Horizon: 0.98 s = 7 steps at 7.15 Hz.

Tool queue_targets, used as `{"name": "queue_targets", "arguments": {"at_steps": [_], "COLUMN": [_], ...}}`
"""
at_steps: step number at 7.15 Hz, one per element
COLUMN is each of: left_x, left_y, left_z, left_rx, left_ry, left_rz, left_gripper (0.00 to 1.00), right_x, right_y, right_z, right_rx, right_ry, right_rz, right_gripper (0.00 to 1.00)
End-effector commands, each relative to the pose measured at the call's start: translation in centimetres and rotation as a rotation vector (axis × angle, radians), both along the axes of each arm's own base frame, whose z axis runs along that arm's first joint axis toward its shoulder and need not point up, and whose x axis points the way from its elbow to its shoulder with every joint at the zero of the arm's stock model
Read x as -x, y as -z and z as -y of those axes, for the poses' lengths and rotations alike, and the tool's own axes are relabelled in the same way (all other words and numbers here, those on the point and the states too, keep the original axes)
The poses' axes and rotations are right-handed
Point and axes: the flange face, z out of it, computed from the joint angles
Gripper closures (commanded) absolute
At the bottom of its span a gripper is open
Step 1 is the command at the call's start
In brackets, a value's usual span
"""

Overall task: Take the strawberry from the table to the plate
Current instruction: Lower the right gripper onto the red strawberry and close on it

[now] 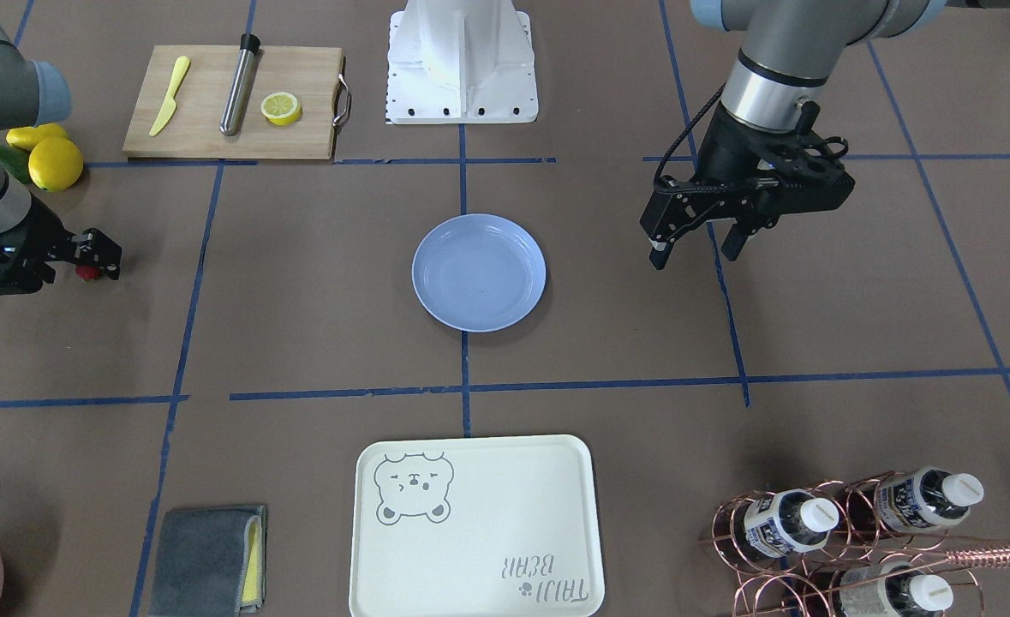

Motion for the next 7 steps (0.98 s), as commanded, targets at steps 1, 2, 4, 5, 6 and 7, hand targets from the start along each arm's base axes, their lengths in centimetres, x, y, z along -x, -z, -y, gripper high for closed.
{"name": "queue_targets", "arguments": {"at_steps": [1, 2, 4, 5, 6, 7], "left_x": [0.01, -0.02, -0.03, -0.11, -0.03, -0.11], "left_y": [0.03, 0.06, 0.06, 0.06, 0.08, 0.08], "left_z": [-0.02, 0.03, 0.02, -0.02, 0.02, -0.03], "left_rx": [0.0, -0.001, 0.0, 0.0, -0.001, -0.001], "left_ry": [-0.001, 0.001, -0.001, -0.002, -0.001, -0.002], "left_rz": [-0.001, 0.0, -0.001, -0.001, -0.002, -0.002], "left_gripper": [0.0, 0.0, 0.0, 0.0, 0.0, 0.0], "right_x": [0.03, 0.03, 0.03, 0.04, 0.05, 0.07], "right_y": [-0.06, -0.06, -0.04, -0.03, 0.14, 0.24], "right_z": [-0.09, -0.09, -0.09, -0.1, -0.12, -0.15], "right_rx": [0.002, 0.002, 0.001, 0.002, 0.001, 0.001], "right_ry": [0.002, 0.002, 0.002, 0.003, 0.004, 0.006], "right_rz": [0.004, 0.004, 0.005, 0.006, 0.01, 0.013], "right_gripper": [0.26, 0.32, 0.44, 0.45, 0.44, 0.43]}}
